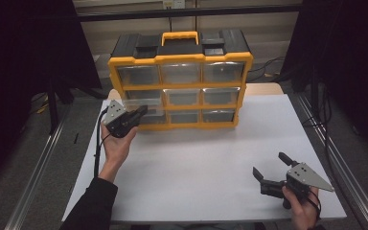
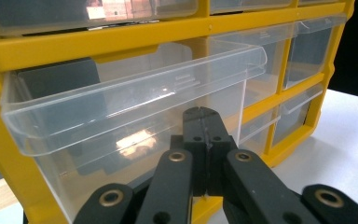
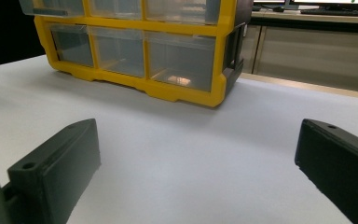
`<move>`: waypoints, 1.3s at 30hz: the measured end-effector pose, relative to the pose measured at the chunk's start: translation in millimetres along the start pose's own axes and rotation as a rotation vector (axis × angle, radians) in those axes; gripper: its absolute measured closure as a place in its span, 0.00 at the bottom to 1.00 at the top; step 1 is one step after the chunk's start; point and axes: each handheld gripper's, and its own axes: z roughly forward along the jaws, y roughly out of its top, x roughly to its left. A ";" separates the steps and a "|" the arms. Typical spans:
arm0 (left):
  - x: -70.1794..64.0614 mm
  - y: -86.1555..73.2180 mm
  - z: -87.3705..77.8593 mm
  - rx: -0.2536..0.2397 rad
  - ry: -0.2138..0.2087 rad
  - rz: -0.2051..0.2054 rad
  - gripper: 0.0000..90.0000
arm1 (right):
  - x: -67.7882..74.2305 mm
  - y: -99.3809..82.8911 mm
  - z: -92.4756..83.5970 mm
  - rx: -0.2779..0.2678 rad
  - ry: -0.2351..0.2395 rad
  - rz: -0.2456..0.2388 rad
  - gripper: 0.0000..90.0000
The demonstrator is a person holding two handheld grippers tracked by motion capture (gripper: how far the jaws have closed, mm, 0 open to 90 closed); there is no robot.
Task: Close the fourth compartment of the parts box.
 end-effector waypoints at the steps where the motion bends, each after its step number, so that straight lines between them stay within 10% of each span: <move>1: 0.6 0.3 1.3 0.004 0.002 0.003 1.00 | 0.1 0.0 0.0 0.001 -0.001 0.000 0.00; 39: 9.2 3.1 15.3 0.008 0.019 -0.012 1.00 | -0.2 -0.1 -0.1 0.002 -0.002 0.000 0.00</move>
